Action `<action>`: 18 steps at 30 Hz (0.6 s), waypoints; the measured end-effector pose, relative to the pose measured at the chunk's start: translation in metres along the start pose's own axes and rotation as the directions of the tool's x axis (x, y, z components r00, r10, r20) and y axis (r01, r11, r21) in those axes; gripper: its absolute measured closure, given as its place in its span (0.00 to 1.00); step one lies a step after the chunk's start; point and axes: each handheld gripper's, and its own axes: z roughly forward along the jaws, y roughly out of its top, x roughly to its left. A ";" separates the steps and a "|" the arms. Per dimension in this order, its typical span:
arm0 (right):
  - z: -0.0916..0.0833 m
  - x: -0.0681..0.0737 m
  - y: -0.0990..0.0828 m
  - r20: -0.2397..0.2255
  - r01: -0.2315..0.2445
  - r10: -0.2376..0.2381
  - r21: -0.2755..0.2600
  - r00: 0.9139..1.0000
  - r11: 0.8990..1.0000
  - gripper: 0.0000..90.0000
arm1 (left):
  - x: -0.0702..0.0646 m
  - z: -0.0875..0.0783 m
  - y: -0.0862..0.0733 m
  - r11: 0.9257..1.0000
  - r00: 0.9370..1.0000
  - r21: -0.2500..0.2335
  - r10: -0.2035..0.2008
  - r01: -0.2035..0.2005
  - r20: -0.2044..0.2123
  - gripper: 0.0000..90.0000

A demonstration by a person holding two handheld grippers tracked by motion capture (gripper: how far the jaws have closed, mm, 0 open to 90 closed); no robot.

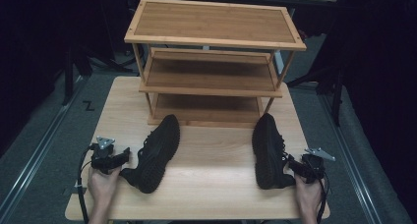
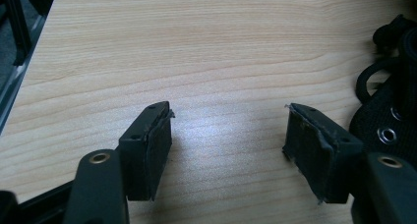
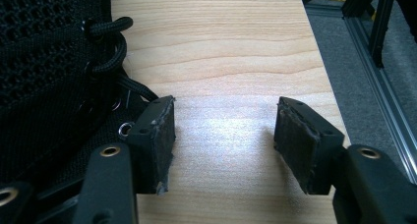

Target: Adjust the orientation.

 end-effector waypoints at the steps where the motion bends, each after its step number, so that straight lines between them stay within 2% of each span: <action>1: 0.000 0.000 0.000 -0.001 0.001 -0.001 0.000 1.000 1.000 0.45 | 0.000 0.000 0.000 1.000 1.000 0.000 0.001 -0.001 -0.001 0.38; 13: 0.000 0.000 0.000 -0.009 0.004 -0.004 0.002 1.000 1.000 0.42 | -0.001 0.000 0.000 1.000 1.000 0.002 0.007 -0.007 -0.006 0.38; 18: 0.000 0.000 0.000 -0.010 0.005 -0.005 0.003 1.000 1.000 0.42 | -0.001 0.000 0.000 1.000 1.000 0.000 0.011 -0.011 0.004 0.39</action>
